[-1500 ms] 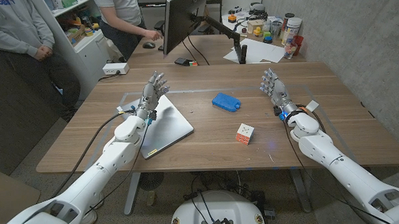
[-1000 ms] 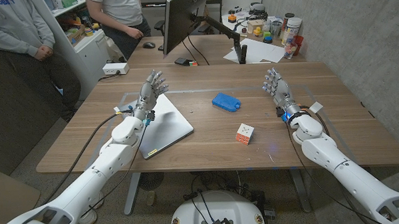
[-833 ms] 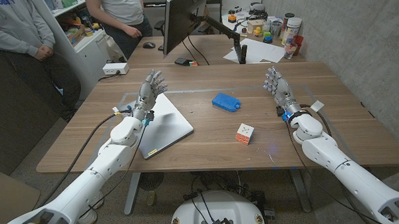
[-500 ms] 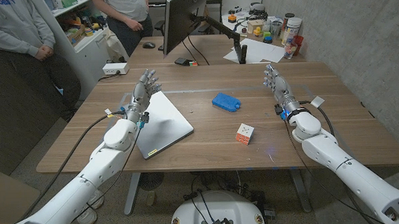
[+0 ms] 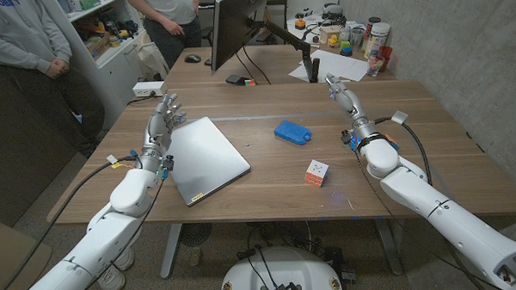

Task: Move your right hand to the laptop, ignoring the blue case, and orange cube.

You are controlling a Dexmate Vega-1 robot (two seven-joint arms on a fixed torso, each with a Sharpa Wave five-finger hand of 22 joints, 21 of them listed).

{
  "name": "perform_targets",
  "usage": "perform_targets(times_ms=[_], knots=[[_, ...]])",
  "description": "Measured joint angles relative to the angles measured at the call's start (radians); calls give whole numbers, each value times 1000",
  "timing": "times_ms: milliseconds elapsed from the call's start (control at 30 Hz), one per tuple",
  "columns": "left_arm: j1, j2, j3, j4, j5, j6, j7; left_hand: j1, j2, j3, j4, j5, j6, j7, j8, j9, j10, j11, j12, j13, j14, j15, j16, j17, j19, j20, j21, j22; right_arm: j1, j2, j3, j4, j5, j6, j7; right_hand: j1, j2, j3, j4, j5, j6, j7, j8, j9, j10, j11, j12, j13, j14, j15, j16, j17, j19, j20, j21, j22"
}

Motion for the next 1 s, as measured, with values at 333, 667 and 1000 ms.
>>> perform_targets(times_ms=[333,667,1000], knots=[[126,-23,-104,-78,48,-26,58,0,0,0,0,0,5,5,0,0,4,4,0,0,0,0,0,0,0,0,0,0,39,33,-106,-88,-262,-98,-71,16,-16,-2,-18,0,20,-20,0,-2,18,-4,0,0,30,-20,4,-5,54,-4,17,0],[211,-62,-183,-126,81,-42,70,0,0,0,0,0,5,5,0,0,7,7,4,0,0,0,0,5,0,0,0,0,95,85,-229,-109,-470,-168,-84,23,-23,-1,-26,0,19,-34,0,-2,25,-11,0,0,36,-25,4,-5,68,-4,21,-1],[264,-113,-240,-152,114,-59,65,0,0,0,0,0,5,5,7,0,7,7,4,0,0,0,0,5,0,0,0,0,162,153,-362,-82,-674,-237,-67,44,-33,9,-42,8,14,-39,0,-2,15,-42,0,0,32,-40,4,-5,74,1,21,-7]])
